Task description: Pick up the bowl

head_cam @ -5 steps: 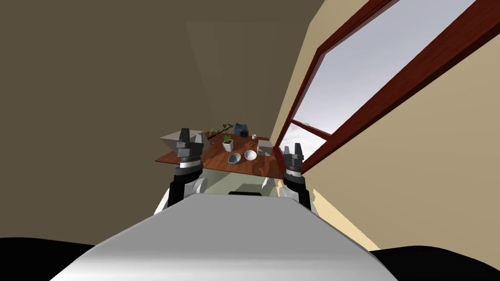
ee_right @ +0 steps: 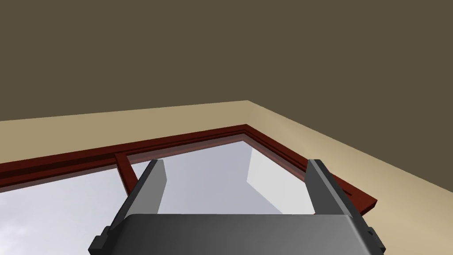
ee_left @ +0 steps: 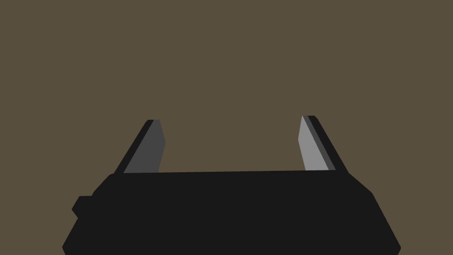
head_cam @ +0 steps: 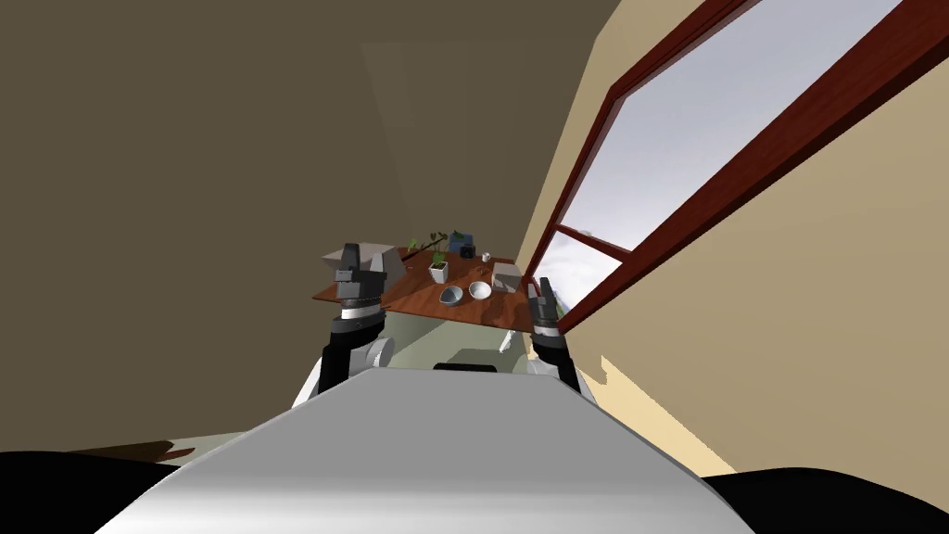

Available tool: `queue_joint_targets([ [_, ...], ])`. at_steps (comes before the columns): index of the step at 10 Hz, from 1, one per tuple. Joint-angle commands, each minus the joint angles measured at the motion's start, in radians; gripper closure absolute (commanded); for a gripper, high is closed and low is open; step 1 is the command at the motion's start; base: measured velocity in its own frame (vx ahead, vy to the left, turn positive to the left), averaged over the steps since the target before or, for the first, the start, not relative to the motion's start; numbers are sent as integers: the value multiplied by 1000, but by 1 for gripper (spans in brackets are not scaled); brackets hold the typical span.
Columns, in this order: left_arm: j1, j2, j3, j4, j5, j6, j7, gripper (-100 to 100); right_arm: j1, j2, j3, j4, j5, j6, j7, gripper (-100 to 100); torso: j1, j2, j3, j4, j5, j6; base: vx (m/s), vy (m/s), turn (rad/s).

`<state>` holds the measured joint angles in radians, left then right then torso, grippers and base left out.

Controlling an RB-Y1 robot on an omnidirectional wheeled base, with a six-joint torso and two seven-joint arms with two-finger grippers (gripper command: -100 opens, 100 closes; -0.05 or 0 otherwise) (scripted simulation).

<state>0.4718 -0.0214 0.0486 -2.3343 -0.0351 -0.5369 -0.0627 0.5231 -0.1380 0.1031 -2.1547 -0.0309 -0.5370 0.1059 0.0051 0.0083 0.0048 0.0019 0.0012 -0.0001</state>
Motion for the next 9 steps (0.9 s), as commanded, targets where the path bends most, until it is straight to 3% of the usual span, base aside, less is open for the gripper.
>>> queue_joint_targets([
  [1, 0, 0, 0, 0, 0, 0, 0, 0, -4, -19, 2, 31, 0, -8, 2, -100, 0, 0, 0, 0, 0, 0, -68, 47, 18],
  [3, 0, 0, 0, 0, 0, 0, 0, 0, -16, -72, 32, 102, 15, -10, 24, -100, -3, -3, -2, -1, -1, 0, -77, 43, 80],
  [4, 0, 0, 0, 0, 0, 0, 0, 0, -16, -72, 32, 110, 15, -10, 24, -100, -2, -3, -2, -1, -1, 0, -74, 53, 27],
  [6, 0, 0, 0, 0, 0, 0, 0, 0, -32, -134, 64, 184, 32, -11, 49, -100, -1, -4, -2, -1, 0, 0, -77, 77, 105],
  [9, 0, 0, 0, 0, 0, 0, 0, 0, -42, -167, 81, 259, 42, -11, 62, -100, -1, -4, -2, -1, 0, 0, -56, 68, 54],
])
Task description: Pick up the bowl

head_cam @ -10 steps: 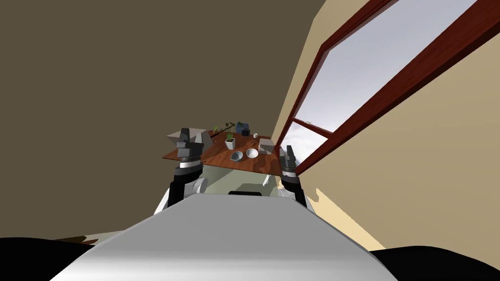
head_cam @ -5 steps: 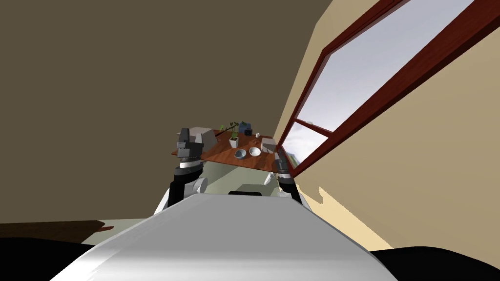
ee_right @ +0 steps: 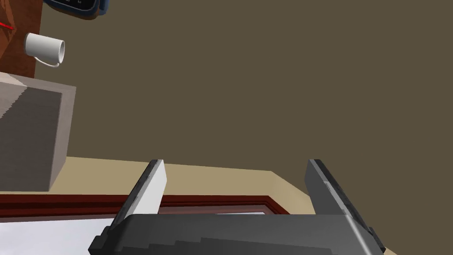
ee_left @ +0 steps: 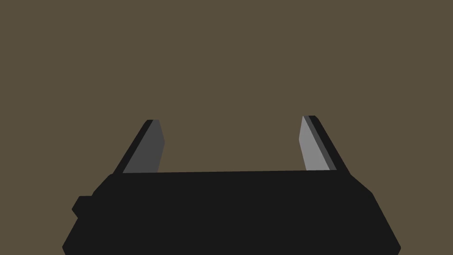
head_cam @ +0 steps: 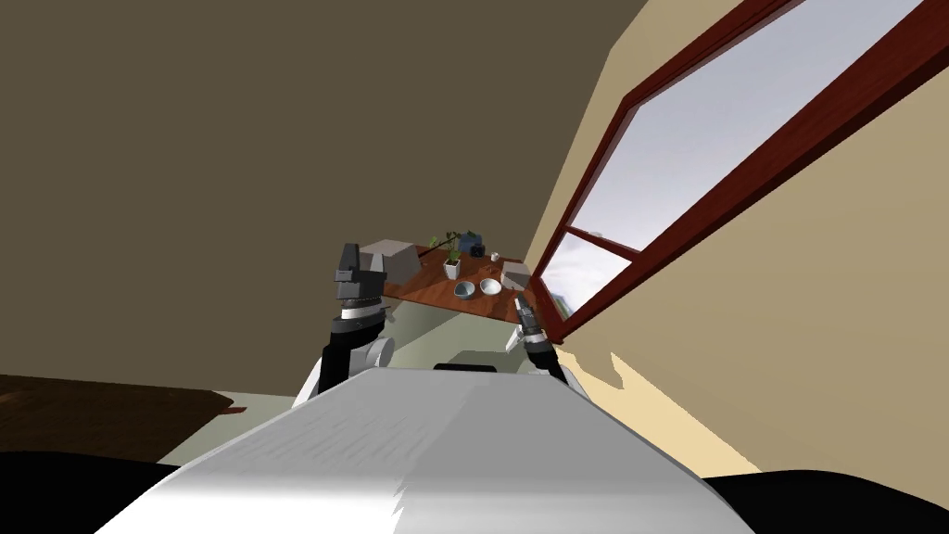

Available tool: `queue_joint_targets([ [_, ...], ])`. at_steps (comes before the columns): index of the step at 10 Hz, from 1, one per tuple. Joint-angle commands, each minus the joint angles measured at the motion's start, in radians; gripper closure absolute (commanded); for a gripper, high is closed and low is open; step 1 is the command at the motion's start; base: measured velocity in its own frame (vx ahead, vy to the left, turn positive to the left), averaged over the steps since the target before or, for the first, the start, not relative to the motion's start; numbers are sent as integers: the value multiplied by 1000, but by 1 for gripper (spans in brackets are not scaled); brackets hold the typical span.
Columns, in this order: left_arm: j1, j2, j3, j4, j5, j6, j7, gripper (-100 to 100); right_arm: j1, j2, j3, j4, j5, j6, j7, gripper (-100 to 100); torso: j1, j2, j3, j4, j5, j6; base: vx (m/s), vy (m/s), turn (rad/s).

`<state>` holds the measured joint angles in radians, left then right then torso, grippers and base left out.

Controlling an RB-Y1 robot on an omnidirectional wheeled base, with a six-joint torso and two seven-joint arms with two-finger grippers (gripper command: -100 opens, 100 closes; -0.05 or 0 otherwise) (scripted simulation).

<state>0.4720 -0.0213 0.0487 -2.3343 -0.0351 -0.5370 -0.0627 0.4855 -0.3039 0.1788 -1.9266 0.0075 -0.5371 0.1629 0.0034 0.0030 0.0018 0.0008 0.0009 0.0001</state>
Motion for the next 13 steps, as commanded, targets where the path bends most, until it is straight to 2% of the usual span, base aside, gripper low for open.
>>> queue_joint_targets([
  [1, 0, 0, 0, 0, 0, 0, 0, 0, -4, -1, 5, 31, 3, -11, 5, -100, 0, 0, 0, 0, 0, 0, -20, 23, -13],
  [2, 0, 0, 0, 0, 0, 0, 0, 0, -14, -36, 23, 68, 14, -11, 19, -100, -2, -1, -1, 0, 0, 0, -22, 60, 94],
  [3, 0, 0, 0, 0, 0, 0, 0, 0, -14, -36, 23, 88, 14, -11, 19, -100, 0, -1, -1, 0, 0, 0, -26, 59, 60],
  [4, 0, 0, 0, 0, 0, 0, 0, 0, -25, -73, 41, 122, 26, -11, 33, -100, 0, -1, -1, 0, 0, 0, -54, 68, 144],
  [5, 0, 0, 0, 0, 0, 0, 0, 0, -25, -73, 41, 147, 26, -11, 33, -100, 0, 0, 0, 0, 0, 0, -46, 59, 63],
  [6, 0, 0, 0, 0, 0, 0, 0, 0, -36, -110, 59, 176, 39, -11, 47, -100, 0, 0, 0, 0, 0, 0, -39, 72, 121],
  [7, 0, 0, 0, 0, 0, 0, 0, 0, -36, -110, 59, 209, 39, -11, 47, -100, 0, 0, 0, 0, 0, 0, -22, 68, 64],
  [8, 0, 0, 0, 0, 0, 0, 0, 0, -48, -148, 79, 254, 53, -12, 62, -100, 0, -1, -1, 0, 0, 0, -22, 85, 143],
  [9, 0, 0, 0, 0, 0, 0, 0, 0, -48, -148, 79, 273, 53, -12, 62, -100, 1, -1, -1, 0, 0, 0, -16, 81, 69],
  [10, 0, 0, 0, 0, 0, 0, 0, 0, -60, -186, 98, 302, 68, -13, 76, -100, 1, -1, -1, 0, 0, 0, 5, 101, 164],
  [11, 0, 0, 0, 0, 0, 0, 0, 0, -60, -186, 98, 334, 68, -13, 76, -100, 2, -3, -2, 0, 0, 0, 9, 79, 75],
  [12, 0, 0, 0, 0, 0, 0, 0, 0, -72, -225, 117, 363, 84, -14, 91, -100, 1, -3, -2, -1, 0, 0, 20, 99, 167],
  [13, 0, 0, 0, 0, 0, 0, 0, 0, -72, -225, 117, 403, 84, -14, 91, -100, 2, -4, -2, -1, 0, 0, 9, 78, 79],
])
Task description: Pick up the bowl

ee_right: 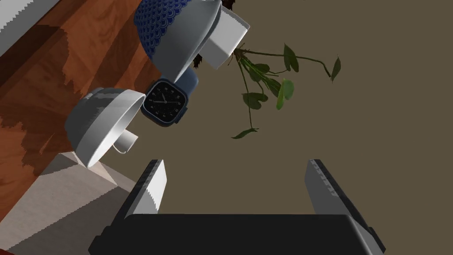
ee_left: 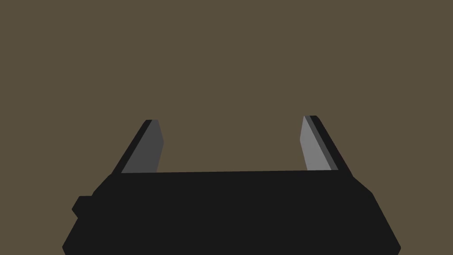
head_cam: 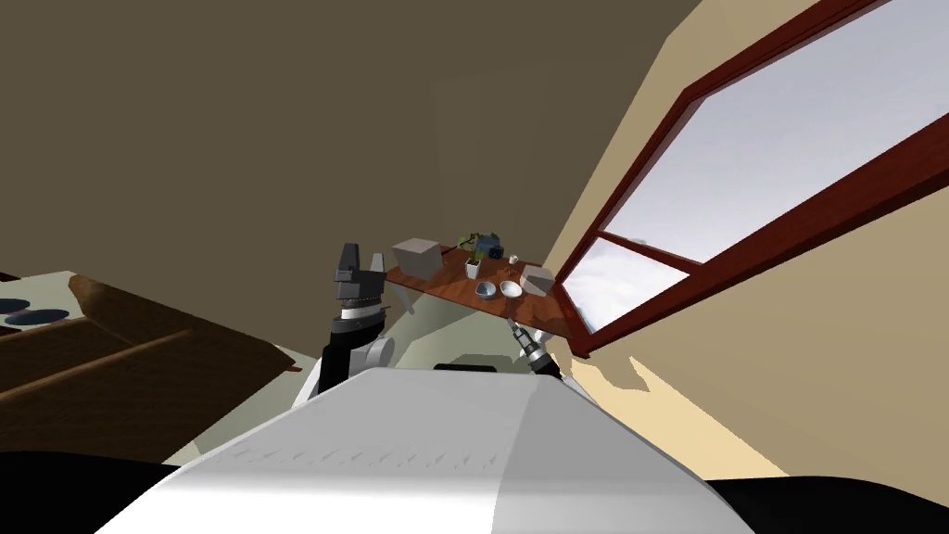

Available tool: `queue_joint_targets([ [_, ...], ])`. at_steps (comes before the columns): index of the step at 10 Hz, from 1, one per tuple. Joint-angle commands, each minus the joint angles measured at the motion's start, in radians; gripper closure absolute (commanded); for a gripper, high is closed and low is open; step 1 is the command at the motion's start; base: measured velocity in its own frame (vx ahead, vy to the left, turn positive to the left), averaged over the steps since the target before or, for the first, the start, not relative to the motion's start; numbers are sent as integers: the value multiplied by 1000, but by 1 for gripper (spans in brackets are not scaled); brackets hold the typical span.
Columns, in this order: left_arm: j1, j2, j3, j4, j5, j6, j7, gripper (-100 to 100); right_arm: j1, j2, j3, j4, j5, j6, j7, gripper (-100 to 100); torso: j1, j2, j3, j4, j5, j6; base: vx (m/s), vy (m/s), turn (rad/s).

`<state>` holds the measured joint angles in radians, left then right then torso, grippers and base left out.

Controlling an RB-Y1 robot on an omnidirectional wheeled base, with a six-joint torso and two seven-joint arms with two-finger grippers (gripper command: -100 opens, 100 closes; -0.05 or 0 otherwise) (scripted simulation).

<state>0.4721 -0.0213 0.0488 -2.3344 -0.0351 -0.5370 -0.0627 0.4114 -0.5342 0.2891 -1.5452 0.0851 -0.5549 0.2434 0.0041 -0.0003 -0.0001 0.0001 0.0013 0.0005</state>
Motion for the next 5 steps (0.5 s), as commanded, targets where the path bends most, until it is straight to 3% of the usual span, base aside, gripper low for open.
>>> queue_joint_targets([
  [1, 0, 0, 0, 0, 0, 0, 0, 0, -11, -33, 27, 50, 24, 3, 26, -100, 0, 0, 0, 0, 0, 0, -4, 95, 186],
  [3, 0, 0, 0, 0, 0, 0, 0, 0, -11, -33, 27, 90, 24, 3, 26, -100, 0, 1, 0, 0, 0, 0, 4, 55, 31],
  [4, 0, 0, 0, 0, 0, 0, 0, 0, -23, -72, 46, 122, 42, 2, 40, -100, -2, 1, 1, 0, -1, 0, 21, 64, 179],
  [5, 0, 0, 0, 0, 0, 0, 0, 0, -23, -72, 46, 158, 42, 2, 40, -100, -1, 0, 0, 0, 0, -1, 28, 62, 126],
])
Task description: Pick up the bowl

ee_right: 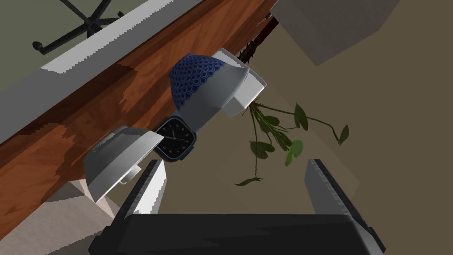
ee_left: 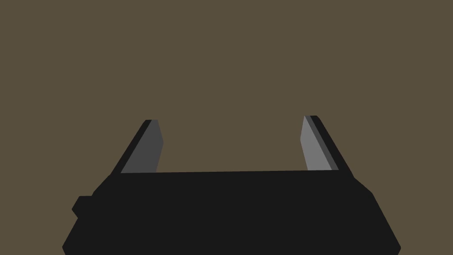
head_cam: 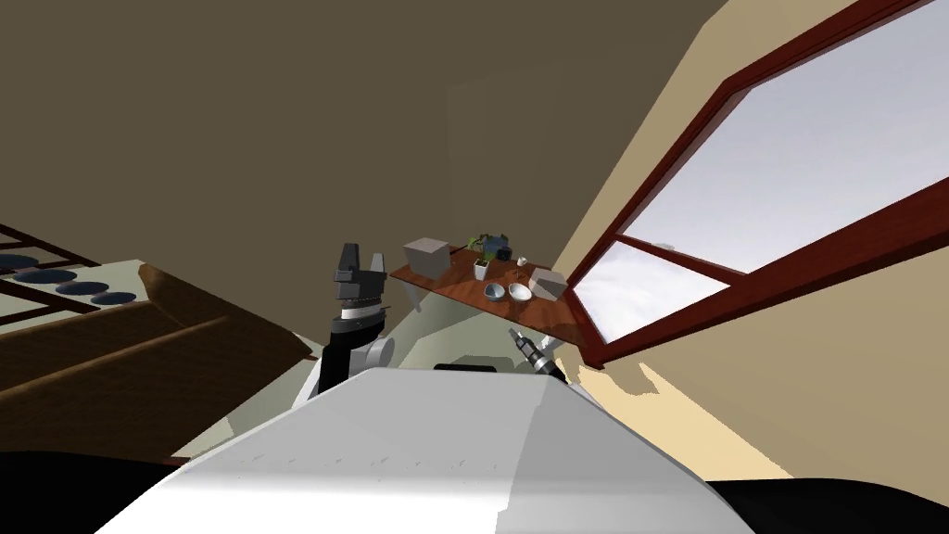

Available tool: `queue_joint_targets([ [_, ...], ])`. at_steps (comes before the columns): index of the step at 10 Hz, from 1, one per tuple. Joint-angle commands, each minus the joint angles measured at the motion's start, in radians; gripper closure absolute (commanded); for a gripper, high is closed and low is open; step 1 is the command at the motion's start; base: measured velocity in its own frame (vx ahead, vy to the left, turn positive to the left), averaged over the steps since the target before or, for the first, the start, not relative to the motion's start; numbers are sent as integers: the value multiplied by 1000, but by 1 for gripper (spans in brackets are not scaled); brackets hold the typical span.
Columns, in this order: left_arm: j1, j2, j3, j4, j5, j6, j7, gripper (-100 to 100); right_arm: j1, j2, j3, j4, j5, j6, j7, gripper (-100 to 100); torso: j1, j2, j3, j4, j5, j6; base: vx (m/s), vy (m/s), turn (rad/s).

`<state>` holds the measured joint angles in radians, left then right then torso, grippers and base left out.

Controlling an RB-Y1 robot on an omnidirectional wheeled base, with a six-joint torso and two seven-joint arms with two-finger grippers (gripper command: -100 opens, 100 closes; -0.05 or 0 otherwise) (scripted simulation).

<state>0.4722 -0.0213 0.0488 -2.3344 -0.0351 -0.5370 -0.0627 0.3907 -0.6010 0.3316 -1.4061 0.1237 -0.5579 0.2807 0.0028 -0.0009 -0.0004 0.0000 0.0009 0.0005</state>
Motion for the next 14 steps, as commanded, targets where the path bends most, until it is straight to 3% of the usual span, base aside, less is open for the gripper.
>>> queue_joint_targets([
  [1, 0, 0, 0, 0, 0, 0, 0, 0, -15, -43, 23, 50, 22, 3, 18, -100, 0, 0, 0, 0, 0, 0, 40, 85, 217],
  [2, 0, 0, 0, 0, 0, 0, 0, 0, -15, -43, 23, 80, 22, 3, 18, -100, 1, -1, 0, 0, 0, -1, 42, 76, 74],
  [3, 0, 0, 0, 0, 0, 0, 0, 0, -28, -81, 42, 110, 41, 2, 32, -100, 1, -1, -1, 0, 0, 0, 50, 93, 180],
  [5, 0, 0, 0, 0, 0, 0, 0, 0, -28, -81, 42, 155, 41, 2, 32, -100, 2, -1, -1, 0, 0, 0, 36, 66, 46],
  [8, 0, 0, 0, 0, 0, 0, 0, 0, -53, -154, 78, 261, 80, 1, 59, -100, 0, -1, 0, 0, 0, 0, 45, 73, 176],
  [11, 0, 0, 0, 0, 0, 0, 0, 0, -65, -189, 94, 356, 100, 0, 72, -100, 3, -4, -2, -1, 1, -1, 77, 82, 131],
  [12, 0, 0, 0, 0, 0, 0, 0, 0, -65, -189, 94, 358, 100, 0, 72, -100, 1, -2, -2, -1, 0, 0, 19, 18, -23],
  [13, 0, 0, 0, 0, 0, 0, 0, 0, -75, -224, 109, 405, 120, 0, 85, -100, -2, 0, 0, 0, 0, 0, 44, 46, 195],
  [14, 0, 0, 0, 0, 0, 0, 0, 0, -75, -224, 109, 404, 120, 0, 85, -100, -1, 0, 0, 0, 0, 0, 51, 45, 99],
])
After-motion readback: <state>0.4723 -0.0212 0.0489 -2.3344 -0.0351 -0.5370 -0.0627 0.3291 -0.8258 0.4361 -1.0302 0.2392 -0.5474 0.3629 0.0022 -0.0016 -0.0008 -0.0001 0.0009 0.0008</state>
